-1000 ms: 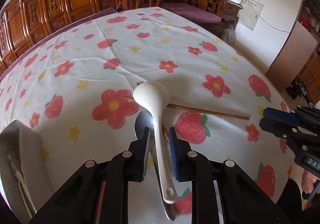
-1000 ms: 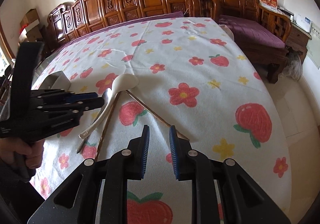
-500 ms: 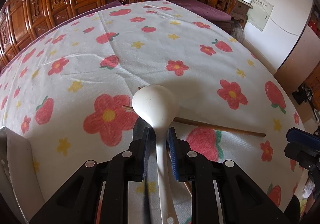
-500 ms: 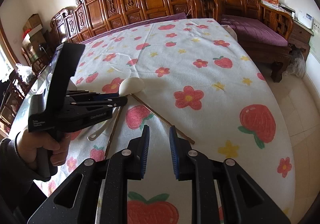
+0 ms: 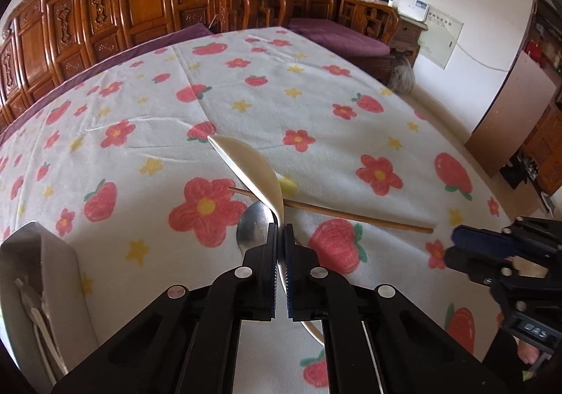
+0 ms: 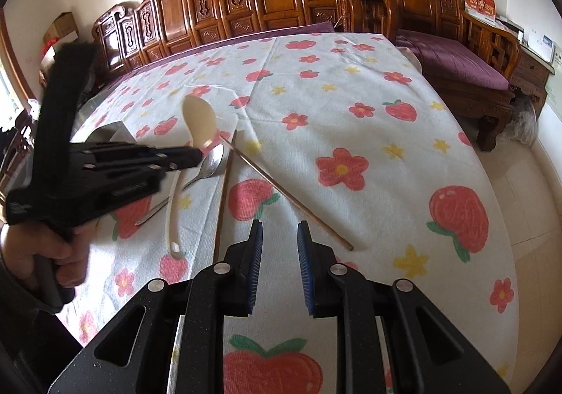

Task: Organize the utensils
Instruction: 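Grasp a silver spoon with the right gripper while the left gripper holds the ceramic spoon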

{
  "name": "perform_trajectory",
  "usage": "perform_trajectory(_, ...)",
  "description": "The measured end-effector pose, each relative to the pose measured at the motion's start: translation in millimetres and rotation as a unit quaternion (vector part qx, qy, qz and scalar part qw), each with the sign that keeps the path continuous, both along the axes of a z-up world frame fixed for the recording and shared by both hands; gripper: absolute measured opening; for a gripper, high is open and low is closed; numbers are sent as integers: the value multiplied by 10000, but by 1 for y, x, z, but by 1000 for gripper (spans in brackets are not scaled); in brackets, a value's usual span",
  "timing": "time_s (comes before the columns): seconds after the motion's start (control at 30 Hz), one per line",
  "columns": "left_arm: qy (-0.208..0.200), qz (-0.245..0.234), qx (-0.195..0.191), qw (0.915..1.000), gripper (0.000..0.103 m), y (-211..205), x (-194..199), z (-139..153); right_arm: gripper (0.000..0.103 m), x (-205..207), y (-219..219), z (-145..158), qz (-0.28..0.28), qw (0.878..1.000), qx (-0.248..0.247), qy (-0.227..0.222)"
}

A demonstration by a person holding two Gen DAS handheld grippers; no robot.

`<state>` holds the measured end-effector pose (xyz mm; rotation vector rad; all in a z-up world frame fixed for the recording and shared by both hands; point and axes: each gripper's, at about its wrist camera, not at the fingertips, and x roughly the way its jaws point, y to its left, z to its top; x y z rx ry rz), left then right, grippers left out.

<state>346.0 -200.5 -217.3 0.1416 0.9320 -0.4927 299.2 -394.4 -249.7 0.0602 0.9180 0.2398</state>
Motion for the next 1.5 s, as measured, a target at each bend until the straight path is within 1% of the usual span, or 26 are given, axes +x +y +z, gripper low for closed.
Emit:
perform_trajectory(0.13, -86, -18, -171, 9998, 3, 18, -10, 14, 23, 2, 10, -2, 30, 10000, -65, 3)
perform_trajectory(0.3, -259, 12, -317, 9992, 3, 46, -26, 32, 23, 13, 35, -6, 121, 9999, -30, -17)
perform_trajectory(0.43, -379, 30, -309, 9988, 3, 66, -34, 41, 23, 29, 59, -9, 135, 9996, 256, -2)
perform_trajectory(0.5, -448, 34, -316, 9985, 3, 75, -39, 45, 27, 37, 70, -11, 148, 9993, 333, 1)
perform_trajectory(0.53, -460, 32, -335, 9984, 3, 79, -40, 46, 34, 42, 77, -15, 157, 9993, 341, 16)
perform_trajectory(0.57, -474, 27, -363, 9982, 3, 83, -41, 47, 37, 47, 81, -18, 151, 9993, 342, 59)
perform_trajectory(0.6, -482, 27, -390, 9981, 3, 87, -43, 47, 37, 52, 86, -23, 139, 9992, 341, 124)
perform_trajectory(0.77, -466, 77, -526, 9975, 3, 103, -45, 47, 37, 69, 102, -34, 115, 9993, 243, 260)
perform_trajectory(0.97, -457, 197, -716, 9962, 3, 123, -45, 53, 37, 84, 111, -44, 4, 9992, 127, 380)
perform_trajectory(1.17, -475, 285, -800, 9953, 3, 136, -45, 58, 37, 96, 115, -47, -58, 9994, -40, 333)
perform_trajectory(1.33, -520, 314, -832, 9947, 3, 143, -47, 63, 36, 109, 123, -47, -52, 9991, -300, 286)
perform_trajectory(1.4, -544, 326, -827, 9946, 3, 145, -48, 65, 33, 110, 127, -48, -43, 9985, -492, 236)
perform_trajectory(1.43, -553, 337, -825, 9945, 3, 147, -48, 66, 23, 110, 129, -48, -32, 9982, -561, 217)
perform_trajectory(1.5, -575, 377, -817, 9943, 3, 153, -49, 68, 18, 111, 128, -47, -4, 9986, -478, 226)
